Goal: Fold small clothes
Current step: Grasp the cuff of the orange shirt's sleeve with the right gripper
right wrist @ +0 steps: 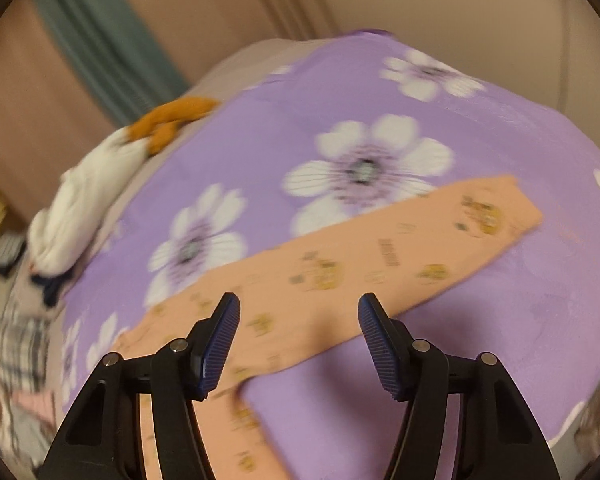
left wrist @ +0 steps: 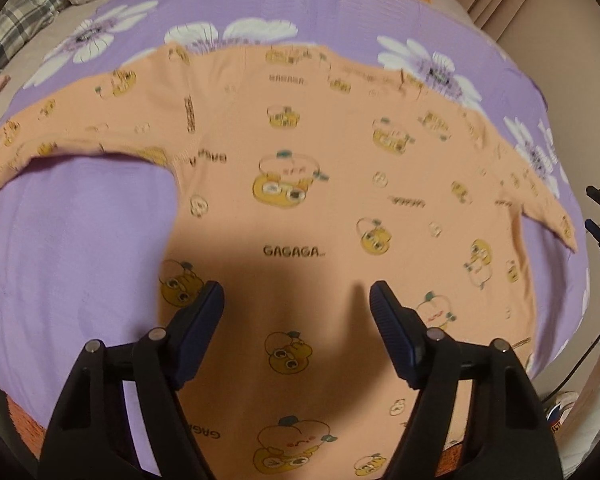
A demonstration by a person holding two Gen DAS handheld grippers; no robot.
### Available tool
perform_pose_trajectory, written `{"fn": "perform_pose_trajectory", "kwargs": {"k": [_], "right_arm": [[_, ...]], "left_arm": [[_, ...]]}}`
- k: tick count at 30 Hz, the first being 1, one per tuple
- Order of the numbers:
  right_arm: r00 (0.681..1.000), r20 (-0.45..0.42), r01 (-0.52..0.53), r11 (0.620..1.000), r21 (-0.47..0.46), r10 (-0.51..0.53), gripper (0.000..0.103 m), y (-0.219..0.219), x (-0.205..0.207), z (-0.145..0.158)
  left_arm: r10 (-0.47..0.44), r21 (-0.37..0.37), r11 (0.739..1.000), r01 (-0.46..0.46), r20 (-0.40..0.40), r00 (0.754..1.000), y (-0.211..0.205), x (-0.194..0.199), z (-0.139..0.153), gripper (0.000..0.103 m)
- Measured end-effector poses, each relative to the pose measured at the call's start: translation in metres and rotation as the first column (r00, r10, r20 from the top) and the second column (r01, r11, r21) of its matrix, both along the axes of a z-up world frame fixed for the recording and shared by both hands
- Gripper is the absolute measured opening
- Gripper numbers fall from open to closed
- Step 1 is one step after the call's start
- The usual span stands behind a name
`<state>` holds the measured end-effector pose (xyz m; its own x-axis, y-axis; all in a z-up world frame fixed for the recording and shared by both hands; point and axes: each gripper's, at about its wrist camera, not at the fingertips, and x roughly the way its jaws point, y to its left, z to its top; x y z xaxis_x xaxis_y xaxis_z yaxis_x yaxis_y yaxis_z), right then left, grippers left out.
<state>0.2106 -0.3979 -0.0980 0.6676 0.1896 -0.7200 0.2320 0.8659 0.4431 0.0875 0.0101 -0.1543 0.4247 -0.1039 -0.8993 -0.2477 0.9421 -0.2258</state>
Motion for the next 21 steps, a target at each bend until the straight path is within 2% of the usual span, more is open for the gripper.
{"fn": "perform_pose_trajectory", "kwargs": {"k": [2, 8, 14, 17, 19, 20, 21], "right_arm": [[0.997, -0.041, 0.067, 0.998, -0.007, -0.068, 0.064, -0.018, 0.004, -0.014], [0.967, -0.145, 0.221, 0.972, 0.075, -0.209, 0.064, -0.068, 0.008, -0.053], [0.949, -0.154, 0.294, 0.947, 0.126, -0.274, 0.064, -0.098, 0.018, -0.076], [0.939, -0.136, 0.331, 0.938, 0.102, -0.316, 0.056, -0.107, 0.02, -0.075], [0.934, -0.116, 0.35, 0.928, 0.124, -0.337, 0.055, -0.116, 0.02, -0.077], [0.932, -0.115, 0.357, 0.925, 0.129, -0.343, 0.049, -0.121, 0.022, -0.08], [0.926, -0.128, 0.37, 0.921, 0.12, -0.355, 0.038, -0.125, 0.022, -0.083]], "left_arm": [[-0.002, 0.003, 1.0, 0.002, -0.009, 1.0, 0.0, 0.002, -0.004, 0.075], [-0.013, 0.006, 1.0, 0.013, -0.02, 1.0, 0.003, 0.004, -0.009, 0.075], [-0.018, -0.005, 1.0, 0.018, -0.029, 0.999, 0.004, 0.007, -0.012, 0.077], [-0.016, -0.009, 1.0, 0.016, -0.031, 0.999, 0.004, 0.007, -0.013, 0.078], [-0.016, -0.015, 1.0, 0.015, -0.033, 0.999, 0.004, 0.008, -0.013, 0.079], [-0.015, -0.017, 1.0, 0.014, -0.034, 0.999, 0.004, 0.009, -0.013, 0.079], [-0.013, -0.02, 1.0, 0.013, -0.037, 0.999, 0.005, 0.009, -0.013, 0.079]]}}
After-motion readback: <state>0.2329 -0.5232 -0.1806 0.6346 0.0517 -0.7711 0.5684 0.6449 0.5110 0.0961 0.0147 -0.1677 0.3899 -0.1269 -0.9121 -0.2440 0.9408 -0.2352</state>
